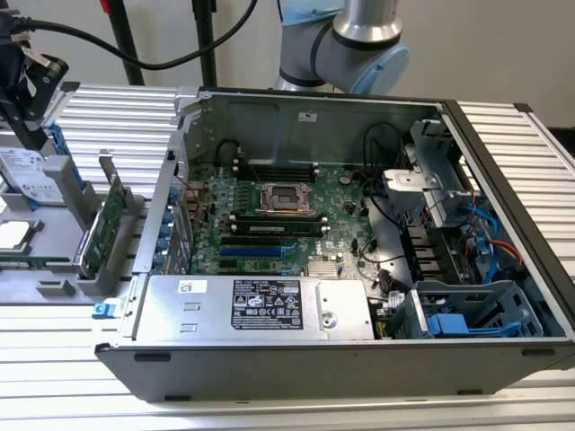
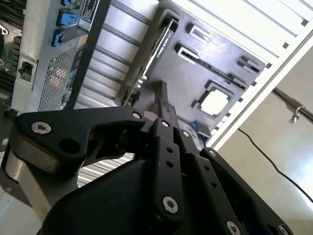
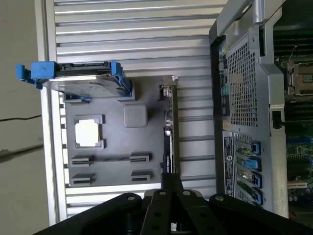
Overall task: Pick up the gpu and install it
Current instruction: 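Pick up the gpu and move the gpu toward the slot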
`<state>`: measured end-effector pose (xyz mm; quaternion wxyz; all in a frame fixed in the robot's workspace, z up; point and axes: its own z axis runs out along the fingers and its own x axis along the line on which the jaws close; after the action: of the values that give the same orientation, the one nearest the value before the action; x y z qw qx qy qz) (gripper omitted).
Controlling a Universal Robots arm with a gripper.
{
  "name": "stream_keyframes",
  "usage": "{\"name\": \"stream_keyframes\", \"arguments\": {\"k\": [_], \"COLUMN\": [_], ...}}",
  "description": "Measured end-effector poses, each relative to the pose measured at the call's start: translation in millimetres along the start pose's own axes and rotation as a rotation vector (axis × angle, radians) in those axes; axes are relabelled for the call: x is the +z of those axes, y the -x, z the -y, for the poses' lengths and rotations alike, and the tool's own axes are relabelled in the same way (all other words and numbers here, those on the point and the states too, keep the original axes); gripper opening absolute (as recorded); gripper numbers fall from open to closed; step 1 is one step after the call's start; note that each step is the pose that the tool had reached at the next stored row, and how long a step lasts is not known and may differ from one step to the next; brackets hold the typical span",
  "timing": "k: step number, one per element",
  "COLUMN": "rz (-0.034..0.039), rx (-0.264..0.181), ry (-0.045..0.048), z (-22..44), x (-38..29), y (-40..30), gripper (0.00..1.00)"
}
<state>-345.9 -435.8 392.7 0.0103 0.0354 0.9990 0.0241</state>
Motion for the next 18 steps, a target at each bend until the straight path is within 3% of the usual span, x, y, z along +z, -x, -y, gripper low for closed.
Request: {"name": "stream_keyframes", "arguments": {"k": [7, 18], "rz": [-0.0001, -0.0001], "rx": [0.000, 0.000], "ry": [0.0001, 0.0000], "z": [4.4, 4.8], "x": [-0.1, -0.1], "y": [3.6, 3.7], "gripper": [0.00, 0.00]}}
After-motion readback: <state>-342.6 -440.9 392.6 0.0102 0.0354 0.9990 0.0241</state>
